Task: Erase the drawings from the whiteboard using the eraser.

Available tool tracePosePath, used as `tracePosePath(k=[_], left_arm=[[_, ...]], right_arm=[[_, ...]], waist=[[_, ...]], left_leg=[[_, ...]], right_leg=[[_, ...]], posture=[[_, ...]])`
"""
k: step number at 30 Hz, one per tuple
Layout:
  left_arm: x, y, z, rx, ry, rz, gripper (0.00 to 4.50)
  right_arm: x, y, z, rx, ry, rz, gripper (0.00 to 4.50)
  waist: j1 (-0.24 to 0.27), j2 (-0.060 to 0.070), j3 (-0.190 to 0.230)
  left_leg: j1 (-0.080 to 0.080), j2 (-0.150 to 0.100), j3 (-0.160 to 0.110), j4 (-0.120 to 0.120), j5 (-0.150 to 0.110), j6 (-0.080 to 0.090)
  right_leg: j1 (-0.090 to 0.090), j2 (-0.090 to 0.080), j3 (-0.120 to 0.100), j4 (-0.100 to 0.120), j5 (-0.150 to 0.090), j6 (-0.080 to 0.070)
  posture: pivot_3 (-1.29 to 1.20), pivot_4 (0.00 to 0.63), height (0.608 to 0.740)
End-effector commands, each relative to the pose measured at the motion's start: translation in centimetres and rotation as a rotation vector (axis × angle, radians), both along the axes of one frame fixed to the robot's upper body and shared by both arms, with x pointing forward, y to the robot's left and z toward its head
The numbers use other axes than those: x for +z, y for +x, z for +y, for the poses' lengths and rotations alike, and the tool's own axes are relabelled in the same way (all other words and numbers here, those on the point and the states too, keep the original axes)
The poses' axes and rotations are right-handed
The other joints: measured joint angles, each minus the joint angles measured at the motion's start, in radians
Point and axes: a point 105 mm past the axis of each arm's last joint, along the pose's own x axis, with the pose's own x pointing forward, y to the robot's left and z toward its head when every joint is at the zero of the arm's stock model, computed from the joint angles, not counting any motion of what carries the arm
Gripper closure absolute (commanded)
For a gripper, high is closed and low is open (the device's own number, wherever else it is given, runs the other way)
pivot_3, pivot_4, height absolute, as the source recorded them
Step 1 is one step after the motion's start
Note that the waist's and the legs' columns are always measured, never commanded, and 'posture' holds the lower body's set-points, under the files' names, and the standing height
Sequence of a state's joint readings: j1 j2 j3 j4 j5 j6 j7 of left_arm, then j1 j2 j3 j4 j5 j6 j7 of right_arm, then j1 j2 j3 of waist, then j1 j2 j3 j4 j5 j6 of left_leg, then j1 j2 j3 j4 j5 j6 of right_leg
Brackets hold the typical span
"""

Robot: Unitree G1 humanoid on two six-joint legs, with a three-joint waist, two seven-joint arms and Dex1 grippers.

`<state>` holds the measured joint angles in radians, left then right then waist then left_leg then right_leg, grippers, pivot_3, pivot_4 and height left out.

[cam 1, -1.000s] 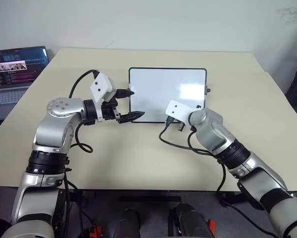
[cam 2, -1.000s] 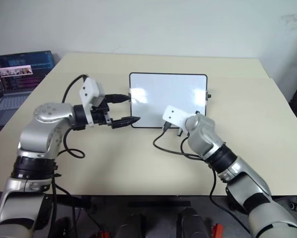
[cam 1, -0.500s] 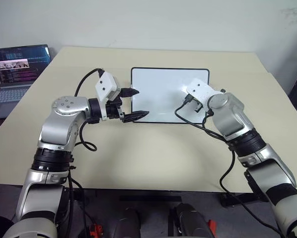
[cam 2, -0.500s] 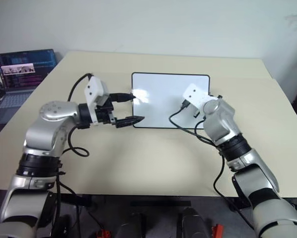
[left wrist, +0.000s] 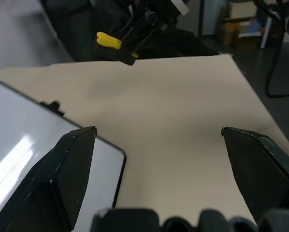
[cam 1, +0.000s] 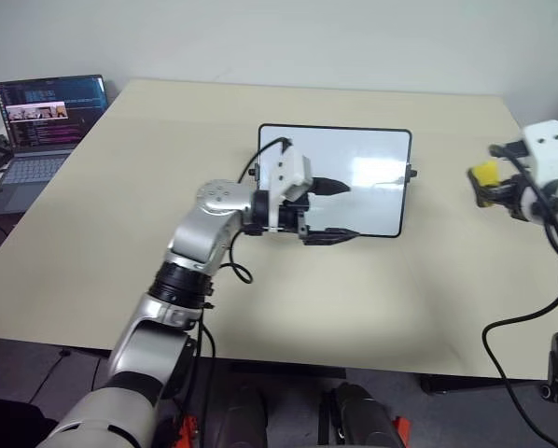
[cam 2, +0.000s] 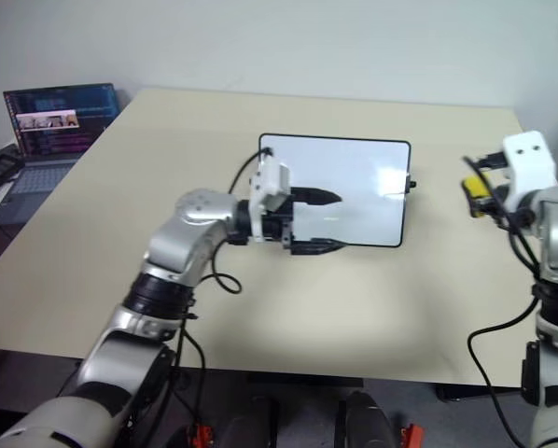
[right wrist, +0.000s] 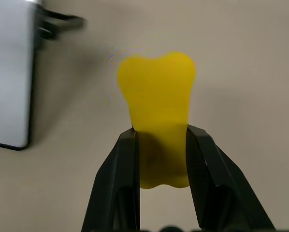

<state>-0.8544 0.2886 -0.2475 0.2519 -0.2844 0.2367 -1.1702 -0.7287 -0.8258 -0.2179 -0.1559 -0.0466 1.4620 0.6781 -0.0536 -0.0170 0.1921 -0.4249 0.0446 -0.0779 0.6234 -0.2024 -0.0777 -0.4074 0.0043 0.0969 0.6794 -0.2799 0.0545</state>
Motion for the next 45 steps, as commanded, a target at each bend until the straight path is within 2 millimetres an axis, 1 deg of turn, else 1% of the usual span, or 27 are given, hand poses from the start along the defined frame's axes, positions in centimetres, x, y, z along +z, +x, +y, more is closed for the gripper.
tracePosePath(k=[1,4,6,9,11,13,16,19,21,22,30,35,38,42,45], left_arm=[[0.1,-0.1,-3.1,-0.019,-0.043,-0.098,0.00],[-1.0,0.1,-5.1,-0.004,-0.017,-0.172,0.00],[-1.6,-0.5,-6.0,-0.029,-0.024,-0.160,0.00],[-2.5,-1.0,-6.4,-0.054,-0.022,-0.132,0.00],[-3.7,-1.1,-6.5,-0.052,0.016,-0.146,0.00],[-4.3,-1.2,-6.5,-0.049,0.028,-0.143,0.00],[-4.3,-1.3,-6.2,-0.045,0.021,-0.131,0.00],[-4.7,-1.1,-5.9,-0.033,0.035,-0.132,0.00],[-4.8,-1.2,-5.8,-0.032,0.040,-0.130,0.00],[-4.9,-1.2,-5.7,-0.032,0.041,-0.131,0.00],[-4.8,-1.1,-5.4,-0.022,0.049,-0.127,0.00],[-4.6,-0.8,-5.0,-0.005,0.049,-0.126,0.00],[-4.6,-0.7,-4.9,0.000,0.051,-0.126,0.00],[-4.6,-0.6,-4.9,0.006,0.055,-0.126,0.00],[-4.6,-0.6,-4.8,0.008,0.058,-0.127,0.00]], right_arm=[[-2.0,-2.0,-1.8,-0.042,0.054,0.084,3.53],[-4.7,-3.1,-2.6,-0.056,0.057,0.175,3.53],[-5.9,-3.3,-2.3,-0.037,0.083,0.208,3.53],[-6.9,-3.3,-2.2,-0.031,0.087,0.232,3.53],[-7.4,-2.9,-2.6,-0.053,0.099,0.238,3.53],[-7.4,-2.5,-2.6,-0.056,0.112,0.234,3.53],[-7.5,-2.0,-2.3,-0.048,0.126,0.232,3.53],[-8.0,-1.8,-2.4,-0.049,0.130,0.245,3.53],[-8.3,-1.6,-2.5,-0.050,0.126,0.256,2.82],[-8.5,-1.6,-2.5,-0.051,0.122,0.262,2.78],[-8.6,-1.4,-2.6,-0.064,0.142,0.278,2.78],[-7.1,-1.4,-2.8,-0.065,0.132,0.243,2.78],[-6.6,-1.4,-3.0,-0.069,0.131,0.233,2.78],[-6.9,-1.3,-3.3,-0.076,0.146,0.231,2.78],[-7.0,-1.2,-3.4,-0.068,0.125,0.229,2.78]], waist=[[0.002,0.000,0.000],[0.000,0.000,0.000],[-0.005,0.002,0.000],[-0.010,0.003,-0.001],[-0.010,0.003,-0.001],[-0.010,0.003,-0.001],[-0.008,0.003,-0.001],[-0.004,0.003,-0.001],[-0.003,0.003,-0.001],[-0.003,0.003,-0.001],[-0.004,0.003,-0.001],[-0.003,0.003,-0.001],[-0.003,0.003,-0.001],[-0.004,0.003,-0.001],[-0.004,0.003,-0.001]], left_leg=[[0.000,0.000,0.000,0.000,0.000,0.000],[0.000,0.000,0.000,0.001,0.000,0.001],[0.000,-0.001,0.001,0.001,0.000,0.001],[0.002,-0.001,0.001,0.001,0.000,0.001],[0.003,-0.001,0.001,0.001,0.000,0.001],[0.004,-0.001,0.002,0.001,0.000,0.001],[0.004,-0.001,0.002,0.001,0.000,0.001],[0.004,-0.001,0.002,0.001,0.000,0.001],[0.004,-0.001,0.002,0.001,0.000,0.001],[0.004,-0.001,0.002,0.001,0.000,0.001],[0.004,-0.001,0.002,0.001,0.000,0.001],[0.004,-0.001,0.002,0.001,0.000,0.001],[0.004,-0.001,0.002,0.001,0.000,0.001],[0.004,-0.001,0.002,0.001,0.000,0.001],[0.004,-0.001,0.002,0.001,0.000,0.001]], right_leg=[[0.000,0.000,0.000,0.000,0.000,0.000],[0.001,0.000,0.000,0.000,0.000,0.001],[0.001,0.000,0.002,0.001,0.000,0.001],[0.001,0.000,0.003,0.001,-0.001,0.003],[0.002,0.000,0.003,0.001,-0.002,0.004],[0.003,0.000,0.003,0.001,-0.002,0.005],[0.003,0.000,0.003,0.001,-0.002,0.004],[0.003,0.000,0.003,0.001,-0.002,0.003],[0.003,0.000,0.003,0.001,-0.001,0.003],[0.003,0.000,0.003,0.001,-0.001,0.003],[0.003,0.000,0.003,0.001,-0.001,0.003],[0.003,0.000,0.003,0.001,-0.001,0.003],[0.003,0.000,0.003,0.001,-0.001,0.003],[0.003,0.000,0.003,0.001,-0.001,0.003],[0.003,0.000,0.003,0.001,-0.001,0.002]], posture=[[0.00,0.150,0.740],[0.00,0.150,0.740],[0.00,0.150,0.740],[0.00,0.150,0.740],[0.00,0.150,0.740],[0.00,0.150,0.740],[0.00,0.150,0.740],[0.00,0.150,0.740],[0.00,0.150,0.740],[0.00,0.150,0.740],[0.00,0.150,0.740],[0.00,0.150,0.740],[0.00,0.150,0.740],[0.00,0.150,0.740],[0.00,0.150,0.740]])
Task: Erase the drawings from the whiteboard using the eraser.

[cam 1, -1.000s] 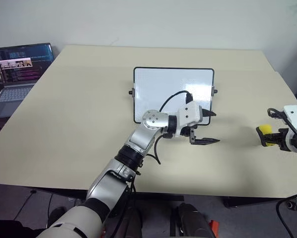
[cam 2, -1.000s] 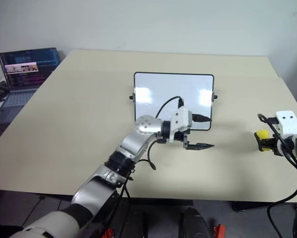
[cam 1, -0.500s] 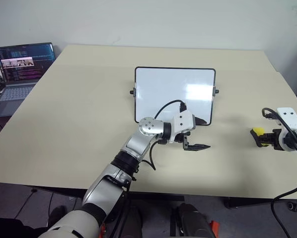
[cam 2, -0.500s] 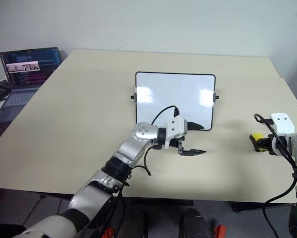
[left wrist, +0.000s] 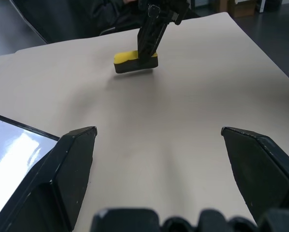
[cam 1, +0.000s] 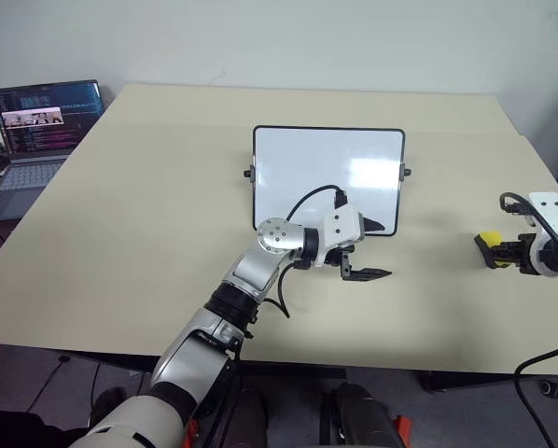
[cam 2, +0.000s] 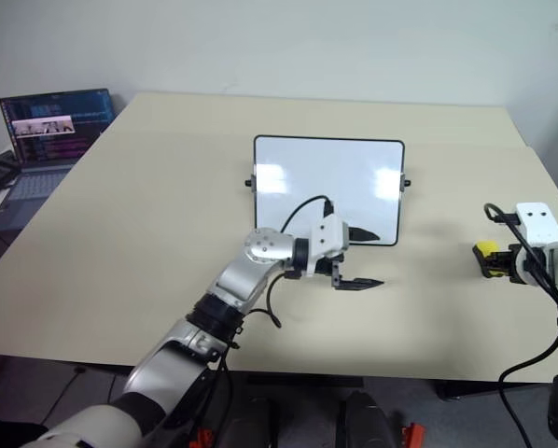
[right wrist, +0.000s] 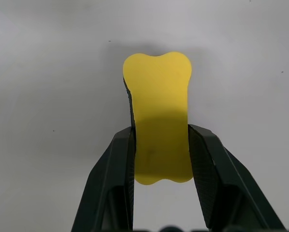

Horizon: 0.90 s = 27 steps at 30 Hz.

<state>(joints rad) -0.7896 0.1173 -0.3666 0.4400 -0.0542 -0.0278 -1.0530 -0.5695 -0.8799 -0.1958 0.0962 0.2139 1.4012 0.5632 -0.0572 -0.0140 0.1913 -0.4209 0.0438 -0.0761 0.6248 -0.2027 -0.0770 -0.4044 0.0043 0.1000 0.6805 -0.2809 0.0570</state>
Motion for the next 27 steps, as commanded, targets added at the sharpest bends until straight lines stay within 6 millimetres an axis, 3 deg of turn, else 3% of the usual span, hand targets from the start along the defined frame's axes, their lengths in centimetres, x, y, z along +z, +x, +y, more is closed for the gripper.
tracePosePath(k=[1,11,17,20,27], left_arm=[[1.3,0.0,-0.2,-0.005,-0.025,-0.046,0.00],[1.2,-0.1,0.0,-0.005,-0.020,-0.039,0.00],[1.1,-0.1,0.0,-0.004,-0.017,-0.036,0.00],[1.1,0.0,0.0,-0.002,-0.015,-0.036,0.00],[1.0,-0.1,0.0,-0.007,-0.012,-0.031,0.00]], right_arm=[[1.4,0.2,-0.4,0.010,-0.034,-0.054,2.78],[1.7,0.3,-0.9,-0.021,-0.031,-0.077,2.78],[0.9,0.2,-1.1,-0.023,-0.053,-0.070,2.78],[1.1,0.4,-1.4,-0.055,-0.018,-0.092,2.15],[0.6,0.0,-0.4,0.039,-0.030,-0.041,0.05]], waist=[[0.000,0.000,0.000],[0.000,0.000,0.000],[0.000,0.000,0.000],[0.000,0.000,0.000],[-0.001,0.000,0.000]], left_leg=[[0.000,0.000,0.000,0.000,0.000,0.000],[0.000,0.000,0.000,0.000,0.000,0.000],[0.000,0.000,0.000,0.000,0.000,0.000],[0.000,0.000,0.000,0.000,0.000,0.000],[0.000,0.000,0.000,0.000,0.000,0.000]], right_leg=[[0.000,0.000,0.000,0.000,0.000,0.000],[0.000,0.000,0.000,0.000,0.000,0.000],[0.000,0.000,0.000,0.000,0.000,0.000],[0.000,0.000,0.000,0.000,0.000,0.000],[0.000,0.000,0.000,0.000,0.000,-0.001]], posture=[[0.00,0.150,0.740],[0.00,0.150,0.740],[0.00,0.150,0.740],[0.00,0.150,0.740],[0.00,0.150,0.740]])
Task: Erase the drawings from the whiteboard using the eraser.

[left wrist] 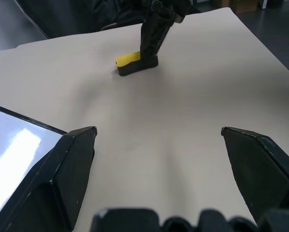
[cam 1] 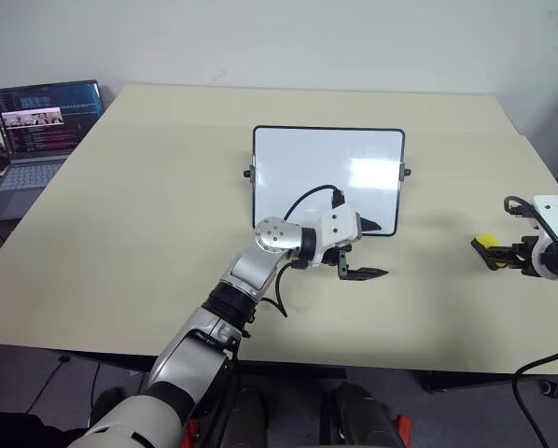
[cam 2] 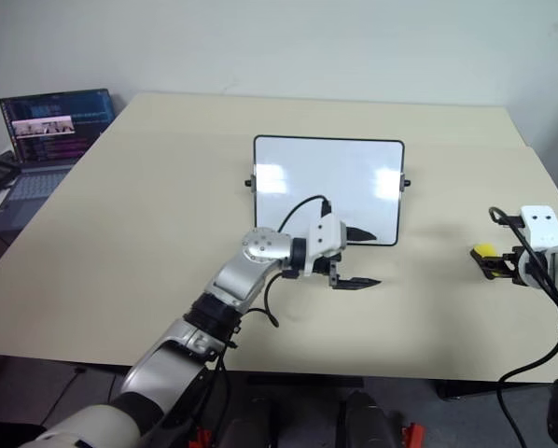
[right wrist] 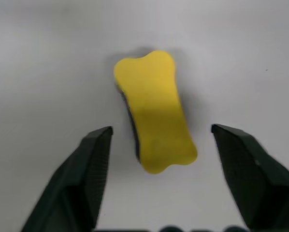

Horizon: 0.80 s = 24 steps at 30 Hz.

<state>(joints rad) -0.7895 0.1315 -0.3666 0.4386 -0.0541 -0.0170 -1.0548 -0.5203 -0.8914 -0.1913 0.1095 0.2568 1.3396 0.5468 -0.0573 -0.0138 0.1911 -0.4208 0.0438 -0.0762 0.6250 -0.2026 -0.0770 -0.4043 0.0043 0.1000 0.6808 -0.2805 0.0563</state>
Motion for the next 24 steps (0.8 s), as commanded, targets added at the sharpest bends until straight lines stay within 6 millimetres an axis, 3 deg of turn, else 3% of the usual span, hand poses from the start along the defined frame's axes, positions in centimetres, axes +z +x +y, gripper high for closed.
tracePosePath(k=[1,6,9,12,14,19,24], left_arm=[[1.1,-0.4,-0.4,-0.020,-0.027,-0.035,0.00],[1.3,-0.4,-0.3,-0.015,-0.031,-0.035,0.00],[2.2,0.1,0.9,0.034,-0.075,-0.015,0.00],[4.5,1.3,2.6,0.137,-0.210,0.012,0.00],[6.1,2.5,4.1,0.240,-0.300,0.019,0.00],[10.1,6.0,12.5,0.665,-0.508,-0.102,0.00],[11.3,6.2,21.3,1.056,-0.612,-0.235,0.00]], right_arm=[[1.9,0.4,-0.3,0.007,-0.024,-0.054,0.05],[2.6,0.7,-0.2,-0.022,-0.016,-0.083,0.05],[6.4,0.5,-0.5,-0.042,-0.081,-0.205,0.05],[10.8,1.5,1.2,-0.004,-0.087,-0.432,0.05],[11.7,2.2,2.4,0.014,-0.082,-0.530,0.05],[9.7,5.2,5.0,0.022,-0.048,-0.750,0.05],[7.4,7.4,6.0,-0.035,0.013,-0.856,0.05]], waist=[[-0.001,0.000,0.000],[0.000,0.000,0.000],[-0.001,0.001,0.000],[-0.008,0.002,0.000],[-0.009,0.001,-0.001],[-0.015,-0.003,-0.003],[-0.015,-0.002,-0.002]], left_leg=[[0.000,0.000,0.000,0.000,0.000,0.000],[0.000,0.000,0.000,0.001,0.000,0.000],[0.000,0.000,0.000,0.000,0.000,0.000],[0.000,0.000,0.000,0.000,0.000,0.000],[0.000,0.001,0.000,0.000,0.000,0.000],[0.002,0.002,-0.001,0.001,0.000,0.000],[0.001,0.001,0.000,0.000,0.000,0.000]], right_leg=[[0.000,0.000,0.000,0.000,0.000,0.000],[0.000,0.000,0.000,0.001,0.000,0.000],[0.000,0.000,0.000,0.000,0.000,0.000],[0.000,0.000,0.000,0.001,0.000,0.000],[0.000,0.000,0.000,0.001,-0.001,0.001],[0.002,0.001,0.000,0.001,-0.001,0.002],[0.001,-0.001,0.000,0.001,0.001,0.000]], posture=[[0.00,0.150,0.740],[0.00,0.150,0.740],[0.00,0.150,0.740],[0.00,0.150,0.740],[0.00,0.150,0.740],[0.00,0.150,0.740],[0.00,0.150,0.740]])
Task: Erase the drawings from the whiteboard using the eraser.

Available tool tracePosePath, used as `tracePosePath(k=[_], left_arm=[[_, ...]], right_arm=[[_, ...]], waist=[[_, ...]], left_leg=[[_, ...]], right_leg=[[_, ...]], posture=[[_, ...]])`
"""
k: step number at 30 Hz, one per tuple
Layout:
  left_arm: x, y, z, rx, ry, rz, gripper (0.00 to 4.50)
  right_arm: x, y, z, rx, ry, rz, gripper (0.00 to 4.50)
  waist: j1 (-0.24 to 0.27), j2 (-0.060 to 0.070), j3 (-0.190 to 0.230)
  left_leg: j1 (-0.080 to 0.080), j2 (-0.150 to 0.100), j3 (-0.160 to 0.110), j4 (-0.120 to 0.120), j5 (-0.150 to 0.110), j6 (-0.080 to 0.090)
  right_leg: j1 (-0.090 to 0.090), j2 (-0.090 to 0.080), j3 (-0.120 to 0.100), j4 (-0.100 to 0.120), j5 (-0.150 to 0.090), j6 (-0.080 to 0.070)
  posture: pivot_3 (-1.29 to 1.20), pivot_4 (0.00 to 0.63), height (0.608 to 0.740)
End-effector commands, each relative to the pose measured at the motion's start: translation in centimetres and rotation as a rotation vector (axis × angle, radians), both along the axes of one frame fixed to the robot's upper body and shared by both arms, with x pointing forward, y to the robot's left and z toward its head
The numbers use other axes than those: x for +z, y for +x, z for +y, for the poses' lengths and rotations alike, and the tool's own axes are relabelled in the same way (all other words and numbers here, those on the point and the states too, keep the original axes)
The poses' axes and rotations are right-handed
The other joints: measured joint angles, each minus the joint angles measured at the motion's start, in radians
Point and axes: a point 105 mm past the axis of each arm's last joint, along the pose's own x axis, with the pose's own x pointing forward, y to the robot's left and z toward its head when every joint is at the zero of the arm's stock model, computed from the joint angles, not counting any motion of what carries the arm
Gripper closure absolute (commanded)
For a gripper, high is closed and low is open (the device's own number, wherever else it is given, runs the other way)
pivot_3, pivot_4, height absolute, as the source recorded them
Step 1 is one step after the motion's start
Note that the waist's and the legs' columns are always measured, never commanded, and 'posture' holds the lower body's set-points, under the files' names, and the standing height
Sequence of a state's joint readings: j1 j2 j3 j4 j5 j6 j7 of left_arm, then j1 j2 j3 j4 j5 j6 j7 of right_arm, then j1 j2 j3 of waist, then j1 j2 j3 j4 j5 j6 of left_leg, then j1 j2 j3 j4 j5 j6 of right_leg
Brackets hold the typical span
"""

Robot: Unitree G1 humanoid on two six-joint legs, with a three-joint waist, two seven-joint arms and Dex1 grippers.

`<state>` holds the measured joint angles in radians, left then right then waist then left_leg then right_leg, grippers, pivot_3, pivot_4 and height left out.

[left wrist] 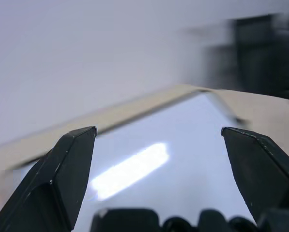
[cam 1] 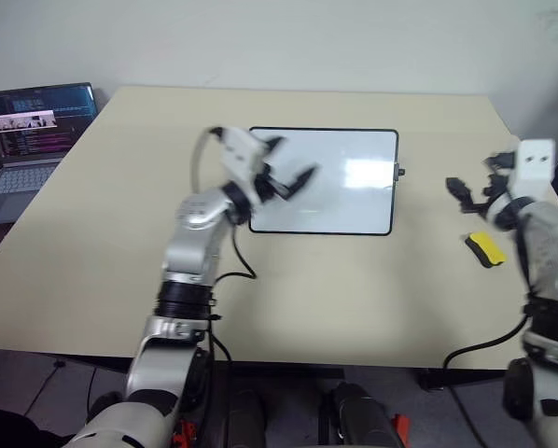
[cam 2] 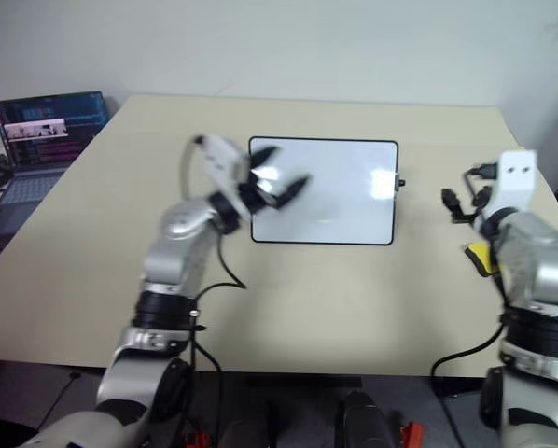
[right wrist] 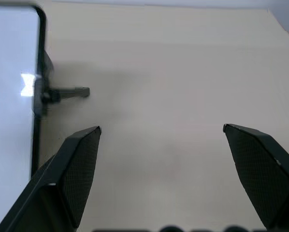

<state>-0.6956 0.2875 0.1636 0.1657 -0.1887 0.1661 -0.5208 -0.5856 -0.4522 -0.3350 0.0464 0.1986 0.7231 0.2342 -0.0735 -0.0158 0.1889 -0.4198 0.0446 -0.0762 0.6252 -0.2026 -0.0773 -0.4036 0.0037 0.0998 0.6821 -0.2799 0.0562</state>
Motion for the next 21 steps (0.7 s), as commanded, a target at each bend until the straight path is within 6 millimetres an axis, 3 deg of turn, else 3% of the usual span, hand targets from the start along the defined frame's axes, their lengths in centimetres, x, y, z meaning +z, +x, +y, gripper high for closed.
tracePosePath(k=[1,4,9,12,16,19,21], left_arm=[[1.0,-0.6,4.5,0.227,-0.026,-0.069,0.00],[-0.9,-0.8,6.8,0.334,0.011,-0.038,0.00],[-5.3,-0.5,8.1,0.420,0.014,0.037,0.00],[-6.6,-0.2,9.7,0.505,-0.060,0.057,0.00],[-8.6,0.7,9.8,0.518,-0.074,0.091,0.00],[-10.7,1.0,9.6,0.523,-0.097,0.152,0.00],[-10.9,0.9,9.4,0.504,-0.095,0.152,0.00]], right_arm=[[1.5,0.8,-0.3,-0.037,0.015,-0.152,0.05],[0.8,1.6,0.5,-0.022,0.126,-0.219,0.05],[-2.6,2.4,2.8,0.015,0.112,-0.214,0.05],[-3.4,2.2,3.0,-0.032,0.134,-0.244,0.05],[-3.4,2.0,3.4,-0.089,0.125,-0.282,0.05],[-4.0,1.9,4.8,-0.069,0.078,-0.285,0.05],[-4.0,1.8,5.3,-0.074,0.094,-0.292,0.05]], waist=[[0.002,0.000,0.000],[0.005,0.000,0.000],[0.018,0.000,0.000],[0.019,0.000,0.000],[0.017,0.000,0.000],[0.017,0.000,0.000],[0.017,0.000,0.000]], left_leg=[[0.000,0.000,0.000,0.000,0.000,0.000],[0.000,0.000,0.000,-0.001,0.000,0.000],[0.000,0.000,0.000,-0.001,0.000,0.000],[0.001,0.000,0.000,-0.001,0.000,0.000],[0.001,0.000,0.000,-0.001,0.000,0.000],[0.001,0.000,0.000,-0.001,0.000,0.000],[0.001,0.000,0.000,-0.001,0.000,0.000]], right_leg=[[0.000,0.000,0.000,0.000,0.000,0.000],[0.000,0.000,-0.001,0.000,0.000,0.000],[0.001,-0.001,-0.002,0.000,0.000,0.000],[0.001,-0.001,-0.002,0.000,0.000,0.000],[0.000,-0.001,-0.001,0.000,0.000,0.000],[0.001,0.000,-0.002,0.001,0.000,0.000],[0.001,0.000,-0.002,0.001,0.000,0.000]], posture=[[0.00,0.150,0.740],[0.00,0.150,0.740],[0.00,0.150,0.740],[0.00,0.150,0.740],[0.00,0.150,0.740],[0.00,0.150,0.740],[0.00,0.150,0.740]])
